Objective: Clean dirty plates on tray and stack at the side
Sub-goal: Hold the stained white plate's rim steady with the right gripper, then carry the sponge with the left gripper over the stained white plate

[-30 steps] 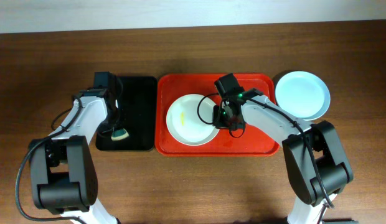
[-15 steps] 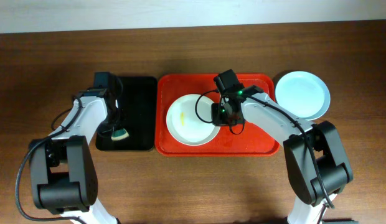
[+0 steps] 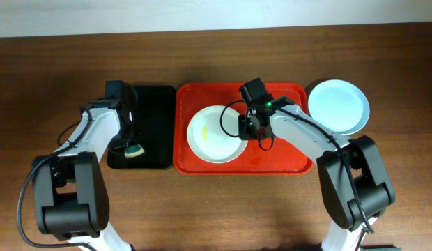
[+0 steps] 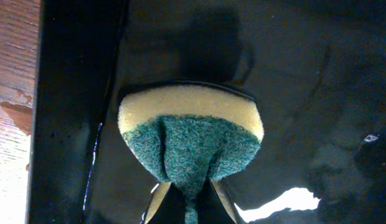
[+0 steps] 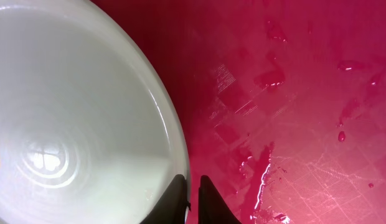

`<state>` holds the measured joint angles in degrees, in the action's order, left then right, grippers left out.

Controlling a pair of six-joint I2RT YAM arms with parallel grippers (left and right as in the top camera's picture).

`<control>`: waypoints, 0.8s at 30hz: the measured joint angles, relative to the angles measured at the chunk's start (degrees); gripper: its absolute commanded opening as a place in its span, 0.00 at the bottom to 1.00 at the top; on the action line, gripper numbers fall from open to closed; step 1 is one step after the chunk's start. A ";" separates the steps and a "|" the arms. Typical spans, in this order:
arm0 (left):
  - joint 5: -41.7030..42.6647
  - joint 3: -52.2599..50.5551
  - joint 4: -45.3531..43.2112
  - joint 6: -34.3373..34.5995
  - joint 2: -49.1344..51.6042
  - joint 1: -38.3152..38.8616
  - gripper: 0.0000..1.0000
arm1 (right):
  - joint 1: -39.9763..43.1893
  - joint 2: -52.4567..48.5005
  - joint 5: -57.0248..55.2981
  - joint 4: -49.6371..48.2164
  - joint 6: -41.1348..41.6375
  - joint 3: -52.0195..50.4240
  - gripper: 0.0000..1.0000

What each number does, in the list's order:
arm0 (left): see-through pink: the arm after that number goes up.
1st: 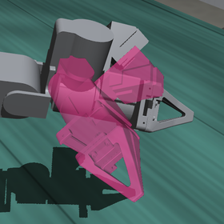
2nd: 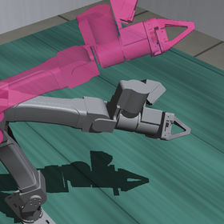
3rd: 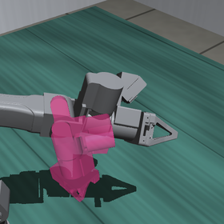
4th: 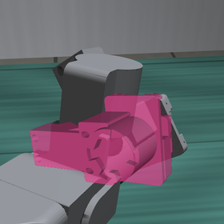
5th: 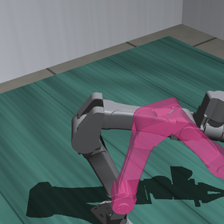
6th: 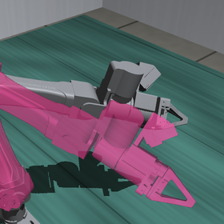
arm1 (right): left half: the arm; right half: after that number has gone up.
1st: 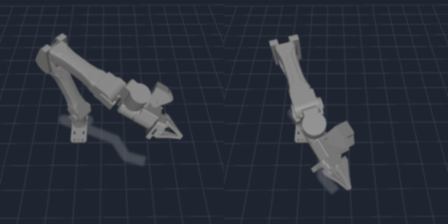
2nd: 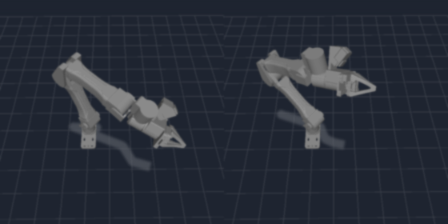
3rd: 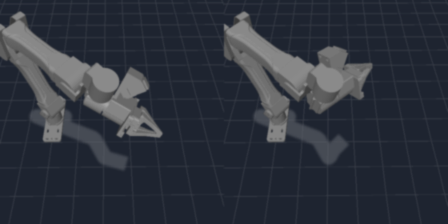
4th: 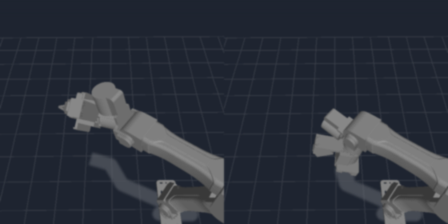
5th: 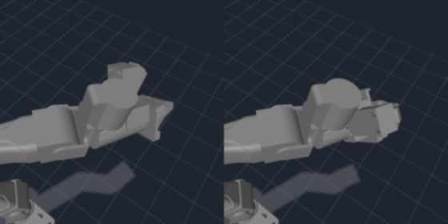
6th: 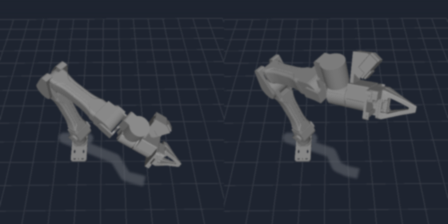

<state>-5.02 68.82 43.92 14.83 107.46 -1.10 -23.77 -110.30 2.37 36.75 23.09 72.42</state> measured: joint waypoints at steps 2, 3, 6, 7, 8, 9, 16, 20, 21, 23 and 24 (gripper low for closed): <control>0.00 0.00 -0.02 0.00 0.00 0.00 0.02 | 0.00 0.00 0.02 0.02 0.02 0.00 0.11; 0.00 0.00 -0.02 0.00 0.00 0.00 0.02 | 0.00 0.00 0.02 0.02 0.02 0.00 0.11; 0.00 0.00 0.00 0.00 0.00 0.00 0.02 | 0.00 0.00 0.02 0.02 0.02 0.00 0.11; 0.00 0.00 0.00 0.02 0.00 0.00 0.02 | 0.00 0.00 0.02 0.02 0.02 -0.02 0.12; -0.02 0.00 0.00 0.00 0.00 0.00 0.02 | 0.00 0.00 0.04 0.04 0.02 -0.02 0.12; 0.00 0.00 0.00 0.00 0.00 0.00 0.02 | 0.00 0.00 0.04 0.09 0.00 -0.02 0.12; 0.00 0.00 -0.02 0.00 0.00 0.00 0.02 | 0.00 0.00 0.22 0.68 0.00 -0.33 0.12; 0.00 0.00 0.00 0.02 0.00 0.00 0.02 | 0.00 0.00 0.22 0.68 0.00 -0.33 0.12; 0.00 0.00 -0.02 0.00 0.00 0.00 0.02 | 0.00 0.00 0.20 0.68 0.02 -0.33 0.12; 0.00 0.00 0.00 0.00 0.00 0.00 0.02 | 0.00 0.00 -0.02 0.66 0.00 -0.33 0.12; 0.00 0.00 -0.02 0.00 0.00 0.00 0.02 | 0.00 0.00 -0.04 0.66 0.00 -0.33 0.12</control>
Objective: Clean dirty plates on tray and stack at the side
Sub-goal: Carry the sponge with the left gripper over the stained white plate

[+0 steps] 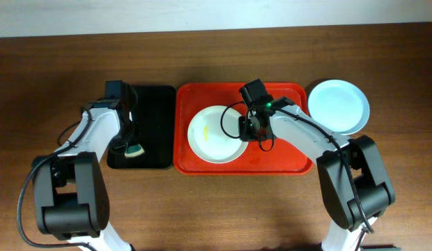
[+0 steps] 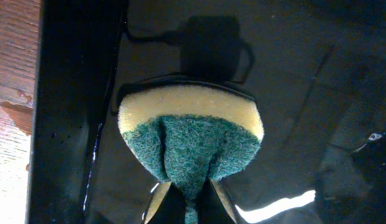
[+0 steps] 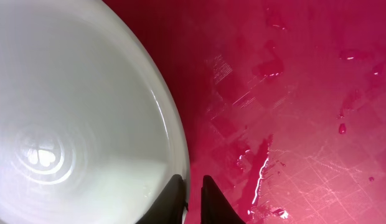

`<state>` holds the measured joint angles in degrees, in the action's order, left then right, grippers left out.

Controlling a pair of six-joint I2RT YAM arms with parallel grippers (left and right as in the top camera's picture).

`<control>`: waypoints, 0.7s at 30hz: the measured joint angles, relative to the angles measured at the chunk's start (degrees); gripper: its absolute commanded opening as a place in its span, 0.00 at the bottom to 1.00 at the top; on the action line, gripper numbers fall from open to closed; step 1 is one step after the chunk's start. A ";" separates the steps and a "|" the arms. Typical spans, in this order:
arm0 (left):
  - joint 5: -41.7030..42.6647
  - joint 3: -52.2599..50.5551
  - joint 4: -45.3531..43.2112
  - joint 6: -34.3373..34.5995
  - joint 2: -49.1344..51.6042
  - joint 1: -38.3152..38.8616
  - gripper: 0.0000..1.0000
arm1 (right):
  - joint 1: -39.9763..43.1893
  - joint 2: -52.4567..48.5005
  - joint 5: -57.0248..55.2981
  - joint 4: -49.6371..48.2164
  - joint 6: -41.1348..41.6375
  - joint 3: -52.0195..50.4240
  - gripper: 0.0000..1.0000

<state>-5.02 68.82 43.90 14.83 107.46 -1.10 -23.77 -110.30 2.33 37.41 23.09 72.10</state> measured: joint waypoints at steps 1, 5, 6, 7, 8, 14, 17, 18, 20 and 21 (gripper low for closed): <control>0.00 0.00 0.02 0.02 0.00 0.00 0.02 | 0.00 0.00 -0.04 -0.09 0.00 0.00 0.12; 0.00 0.00 0.02 0.00 0.00 0.00 0.02 | 0.00 0.00 -0.22 -0.24 -0.02 0.00 0.12; 0.00 0.00 0.02 0.00 0.00 0.00 0.02 | -0.02 0.00 -0.26 -0.42 -0.02 0.00 0.12; 0.00 0.00 0.02 0.00 0.00 0.00 0.02 | -0.11 0.00 -0.44 -0.81 -0.02 -0.02 0.11; 0.00 0.00 0.00 0.00 0.00 0.00 0.02 | -0.24 0.00 -0.68 -1.44 -0.02 -0.11 0.10; 0.00 0.00 0.02 0.02 0.00 0.00 0.02 | -0.61 0.00 -1.05 -1.92 -0.20 -0.26 0.10; 0.00 0.00 0.02 0.02 0.00 0.00 0.02 | -0.66 0.00 -1.29 -2.58 -0.24 -0.83 0.10; 0.00 0.00 0.02 0.00 0.00 0.00 0.02 | -0.66 0.00 -1.31 -2.97 -0.33 -1.18 0.10; 0.00 0.00 0.00 0.00 0.00 0.00 0.02 | -0.66 0.00 -1.49 -3.26 -0.42 -1.75 0.10; 0.00 0.00 0.00 0.00 0.00 0.00 0.02 | -0.66 0.00 -1.49 -3.23 -0.39 -1.88 0.10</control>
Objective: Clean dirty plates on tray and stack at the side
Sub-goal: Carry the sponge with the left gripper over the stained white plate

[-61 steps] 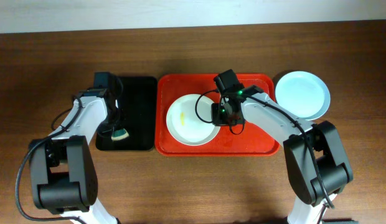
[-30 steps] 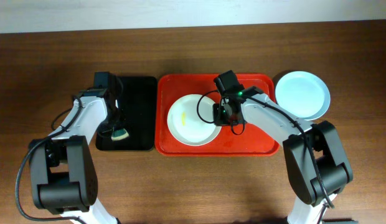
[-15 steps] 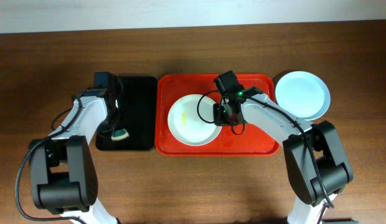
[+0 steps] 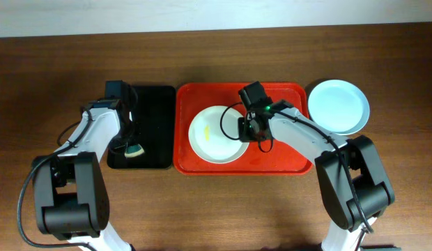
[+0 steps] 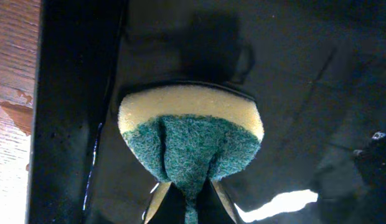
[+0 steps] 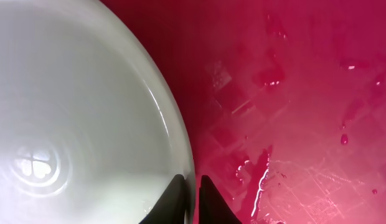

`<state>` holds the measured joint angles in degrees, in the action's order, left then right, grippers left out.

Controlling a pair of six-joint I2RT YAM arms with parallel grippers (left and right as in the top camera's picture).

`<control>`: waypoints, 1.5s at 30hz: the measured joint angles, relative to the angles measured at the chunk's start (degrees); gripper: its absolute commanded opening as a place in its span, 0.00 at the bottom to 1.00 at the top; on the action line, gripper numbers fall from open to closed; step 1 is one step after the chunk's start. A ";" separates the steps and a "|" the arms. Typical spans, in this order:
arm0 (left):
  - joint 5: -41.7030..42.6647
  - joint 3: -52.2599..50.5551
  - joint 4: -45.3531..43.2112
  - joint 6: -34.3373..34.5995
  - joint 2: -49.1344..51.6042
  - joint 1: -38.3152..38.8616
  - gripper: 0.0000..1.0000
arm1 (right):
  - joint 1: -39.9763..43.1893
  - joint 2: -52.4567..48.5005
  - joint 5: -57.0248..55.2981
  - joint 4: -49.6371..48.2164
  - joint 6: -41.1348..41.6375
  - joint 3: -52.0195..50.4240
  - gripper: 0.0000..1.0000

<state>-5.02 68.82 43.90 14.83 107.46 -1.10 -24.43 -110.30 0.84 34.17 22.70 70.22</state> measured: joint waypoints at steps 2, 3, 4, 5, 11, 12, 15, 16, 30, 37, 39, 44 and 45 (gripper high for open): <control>0.00 0.00 0.02 0.02 0.00 0.00 0.02 | 0.00 0.00 0.00 -0.07 -0.02 -0.07 0.05; 0.00 0.00 0.02 0.00 0.00 0.00 0.02 | 0.00 0.00 -0.02 -0.20 0.00 -0.07 0.04; 0.00 0.00 0.02 0.00 0.00 0.00 0.02 | 0.00 0.00 0.00 -0.31 0.02 -0.07 0.04; 0.00 0.00 0.02 0.00 0.00 0.00 0.02 | 0.00 0.00 0.00 -0.46 -0.02 -0.07 0.04; 0.00 0.00 0.02 0.02 0.00 0.00 0.00 | 0.00 0.00 0.02 -1.18 -0.04 -0.07 0.04; 0.00 0.00 0.00 0.00 0.00 0.00 0.00 | 0.00 0.00 0.02 -1.29 -0.04 -0.07 0.04; 0.00 0.00 -0.35 -0.50 0.00 0.00 0.00 | 0.00 0.00 0.92 -1.92 -0.04 -0.07 0.04; 0.00 0.00 -0.96 -1.27 0.00 0.00 0.00 | 0.00 0.00 1.36 -2.19 -0.04 -0.07 0.04; -0.02 4.24 -5.03 -9.75 -12.55 0.00 0.00 | 0.00 0.00 4.28 -3.41 0.00 -0.92 0.04; 0.02 6.12 -3.26 -11.85 -16.04 0.00 0.00 | 0.00 0.00 8.61 -4.28 0.00 -1.20 0.04; 0.04 7.28 -0.74 -12.44 -16.04 0.00 0.00 | 0.00 0.00 8.98 -4.28 0.00 -1.20 0.04; 0.02 10.95 2.12 -14.01 -16.02 0.31 0.00 | 0.00 0.00 9.38 -4.28 0.00 -1.25 0.04; -0.02 11.21 2.19 -14.38 -16.02 0.57 0.00 | 0.00 0.00 9.38 -4.28 0.02 -1.25 0.04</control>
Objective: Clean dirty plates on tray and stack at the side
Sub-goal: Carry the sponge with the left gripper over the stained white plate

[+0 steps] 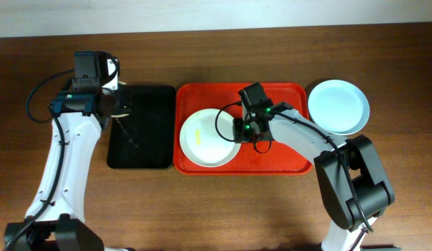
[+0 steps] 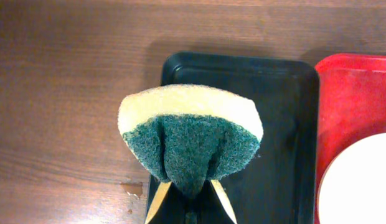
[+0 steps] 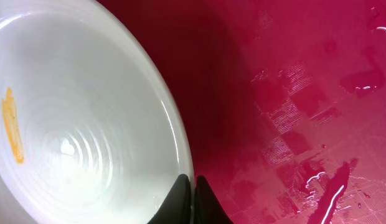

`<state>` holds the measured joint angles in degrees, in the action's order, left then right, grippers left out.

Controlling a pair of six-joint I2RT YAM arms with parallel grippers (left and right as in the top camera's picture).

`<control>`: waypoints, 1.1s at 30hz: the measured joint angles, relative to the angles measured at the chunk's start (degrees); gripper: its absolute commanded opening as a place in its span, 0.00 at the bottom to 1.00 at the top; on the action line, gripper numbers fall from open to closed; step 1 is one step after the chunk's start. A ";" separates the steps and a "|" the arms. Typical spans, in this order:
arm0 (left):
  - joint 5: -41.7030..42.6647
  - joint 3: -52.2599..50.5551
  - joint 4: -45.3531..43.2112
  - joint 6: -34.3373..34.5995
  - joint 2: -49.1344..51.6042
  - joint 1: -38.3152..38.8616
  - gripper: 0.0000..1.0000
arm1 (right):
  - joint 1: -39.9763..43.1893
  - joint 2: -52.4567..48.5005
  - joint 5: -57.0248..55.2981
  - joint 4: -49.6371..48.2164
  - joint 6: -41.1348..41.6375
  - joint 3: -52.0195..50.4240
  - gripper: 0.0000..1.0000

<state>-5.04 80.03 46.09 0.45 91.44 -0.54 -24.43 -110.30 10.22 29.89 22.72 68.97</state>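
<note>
A white plate point(image 1: 209, 137) with a yellow smear point(image 1: 197, 134) lies on the red tray point(image 1: 286, 159). My right gripper point(image 1: 238, 130) is shut on the plate's right rim; in the right wrist view its fingertips point(image 3: 182, 186) pinch the rim of the plate point(image 3: 87, 112), and the smear point(image 3: 12, 124) shows at the left. My left gripper point(image 1: 110, 104) is shut on a yellow-and-green sponge point(image 2: 190, 134), held high over the far left corner of the black tray point(image 2: 268, 137).
A clean light-blue plate point(image 1: 338, 106) rests on the table to the right of the red tray. The black tray point(image 1: 141, 132) lies against the red tray's left edge. Water drops glisten on the red tray point(image 3: 305, 106). Brown wood table all round.
My left gripper has risen with the sponge from the black tray's near left part to high over its far left corner. The white plate has shifted slightly left, my right gripper still on its rim.
Through all three earlier moments the sponge sat low on the black tray in my shut left gripper, and my right gripper pinched the plate's right rim, with hardly any change. Now the sponge is lifted clear and the plate sits a little further left.
</note>
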 measured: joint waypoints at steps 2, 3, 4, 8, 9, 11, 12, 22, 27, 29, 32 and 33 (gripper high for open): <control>0.00 0.13 0.04 -0.61 0.00 1.14 0.00 | 0.00 0.00 0.02 -0.02 -0.02 0.00 0.04; -0.17 0.11 0.13 -0.83 0.00 2.19 0.00 | 0.00 0.00 0.02 0.00 0.00 0.00 0.04; -0.42 0.11 0.11 -0.94 -0.02 2.73 0.00 | 0.00 0.00 0.09 0.00 -0.02 0.00 0.04; -2.43 0.11 0.09 -0.96 0.00 5.44 0.00 | 0.00 0.00 1.53 -0.02 -0.04 0.00 0.04; -2.60 0.13 0.09 -0.96 0.00 5.64 0.00 | 0.00 0.00 1.70 -0.02 0.00 0.00 0.04; -2.73 0.13 0.13 -0.94 -0.02 5.81 0.00 | 0.00 0.00 1.86 -0.02 0.00 0.00 0.04; -2.73 0.13 0.15 -0.94 0.00 5.84 0.00 | 0.00 0.00 1.92 -0.02 -0.02 0.00 0.04; -2.25 0.11 -0.66 0.22 0.00 5.95 0.00 | 0.00 0.00 1.97 -0.17 -0.04 0.00 0.04; 5.44 0.13 0.63 5.27 0.70 6.40 0.00 | 0.00 0.00 1.97 -0.20 -0.02 0.00 0.04; 8.31 0.15 1.79 7.54 2.25 7.82 0.00 | 0.00 0.00 1.97 -0.17 -0.04 0.00 0.04; 10.34 0.22 3.28 9.75 6.25 11.04 0.00 | 0.00 0.00 1.97 -0.20 -0.04 0.00 0.04; 10.82 0.22 3.39 10.10 7.93 12.28 0.00 | 0.00 0.00 1.97 -0.20 -0.02 0.00 0.04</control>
<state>5.78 80.25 49.47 10.55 99.37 11.75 -24.43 -110.30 12.19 29.69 22.70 68.97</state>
